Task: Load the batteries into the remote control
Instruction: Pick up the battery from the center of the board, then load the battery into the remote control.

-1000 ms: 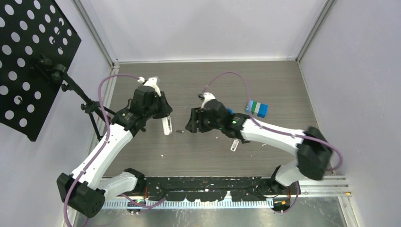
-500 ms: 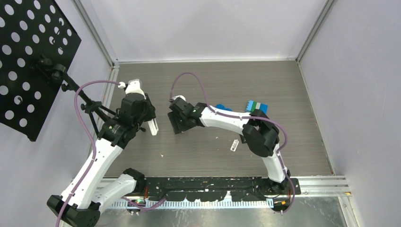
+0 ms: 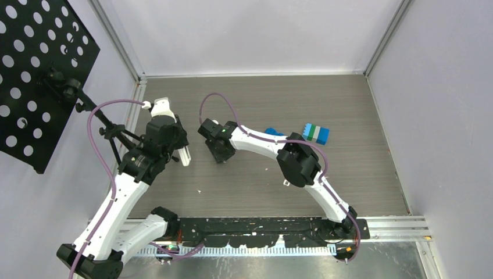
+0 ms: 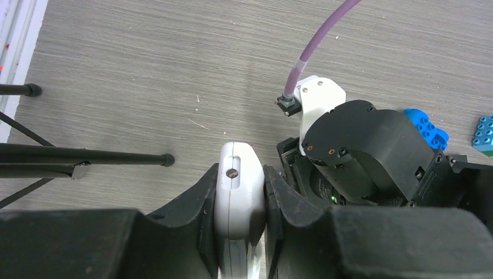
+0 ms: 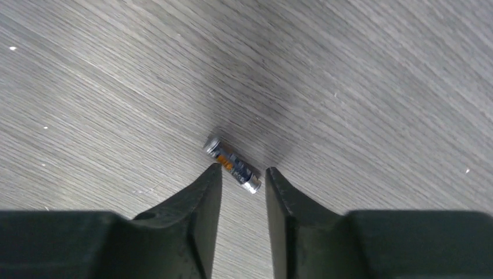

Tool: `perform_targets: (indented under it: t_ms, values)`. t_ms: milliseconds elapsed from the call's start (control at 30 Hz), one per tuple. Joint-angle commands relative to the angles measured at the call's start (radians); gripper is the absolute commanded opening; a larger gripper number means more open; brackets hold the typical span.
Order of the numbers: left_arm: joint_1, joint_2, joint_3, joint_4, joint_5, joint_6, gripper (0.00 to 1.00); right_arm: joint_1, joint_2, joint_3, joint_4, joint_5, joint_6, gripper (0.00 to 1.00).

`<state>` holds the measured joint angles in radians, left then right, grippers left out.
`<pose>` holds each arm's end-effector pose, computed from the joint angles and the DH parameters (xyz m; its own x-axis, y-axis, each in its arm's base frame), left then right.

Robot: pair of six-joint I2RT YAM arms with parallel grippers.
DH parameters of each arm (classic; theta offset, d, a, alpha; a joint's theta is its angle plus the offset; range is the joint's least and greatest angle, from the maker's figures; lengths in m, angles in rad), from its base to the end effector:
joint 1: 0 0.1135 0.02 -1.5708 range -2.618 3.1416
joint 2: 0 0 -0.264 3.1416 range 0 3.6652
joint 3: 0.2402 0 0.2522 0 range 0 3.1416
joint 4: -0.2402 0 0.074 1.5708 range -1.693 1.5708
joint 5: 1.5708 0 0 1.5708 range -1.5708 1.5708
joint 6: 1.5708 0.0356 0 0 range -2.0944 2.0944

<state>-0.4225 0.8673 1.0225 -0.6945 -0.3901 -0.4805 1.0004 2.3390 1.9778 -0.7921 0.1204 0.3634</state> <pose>0.1640 -0.0589 0.3571 -0.4531 -0.2650 -0.8512 -0.1441 0.9640 -0.2234 0.2726 0.4170 0.1730 -0.7490 -0.5140 -0.4180 -0.5810 0.8129 0.0415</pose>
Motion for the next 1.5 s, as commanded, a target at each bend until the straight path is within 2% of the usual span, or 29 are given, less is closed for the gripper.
perform_targets:
  t_ms: [0,100,233,300,467,533,600,733,833,900,967,1167,1300,1467]
  values:
    - [0.007,-0.020,0.005,0.028,-0.010,0.020,0.00,0.004,0.017,0.042,-0.071,0.023,-0.009,0.31]
    - [0.007,-0.017,0.005,0.033,0.002,0.023,0.00,0.003,0.003,0.032,-0.073,0.044,0.002,0.17]
    - [0.007,-0.014,0.007,0.041,0.032,0.023,0.00,0.003,-0.030,0.003,-0.068,0.097,0.030,0.13]
    - [0.007,-0.013,0.006,0.042,0.043,0.020,0.00,0.001,-0.039,-0.014,-0.060,0.095,0.031,0.15]
    - [0.007,-0.015,0.000,0.060,0.072,0.013,0.00,-0.007,-0.029,-0.026,-0.058,0.022,0.044,0.31]
    - [0.007,-0.021,-0.010,0.077,0.093,0.014,0.00,-0.012,-0.030,-0.033,-0.058,0.005,0.053,0.31]
    - [0.007,-0.031,-0.022,0.100,0.112,0.015,0.00,-0.014,-0.034,-0.036,-0.059,0.003,0.059,0.28]
    - [0.007,-0.046,-0.048,0.144,0.140,0.014,0.00,-0.016,-0.044,-0.042,-0.059,0.023,0.067,0.11]
    - [0.007,-0.051,-0.067,0.188,0.194,0.013,0.00,-0.024,-0.101,-0.089,-0.024,0.067,0.089,0.08]
    - [0.006,-0.050,-0.080,0.234,0.280,0.022,0.00,-0.037,-0.170,-0.144,0.010,0.093,0.110,0.07]
    - [0.007,-0.044,-0.096,0.298,0.427,0.032,0.00,-0.056,-0.263,-0.228,0.058,0.107,0.131,0.07]
    - [0.006,0.032,-0.150,0.572,0.819,-0.088,0.00,-0.128,-0.676,-0.631,0.317,0.031,0.234,0.07]
    - [-0.020,0.111,-0.190,0.791,0.905,-0.218,0.00,-0.157,-0.935,-0.788,0.378,0.012,0.253,0.07]
    - [-0.112,0.255,-0.202,0.973,0.879,-0.326,0.00,-0.169,-1.169,-0.881,0.416,-0.139,0.240,0.08]
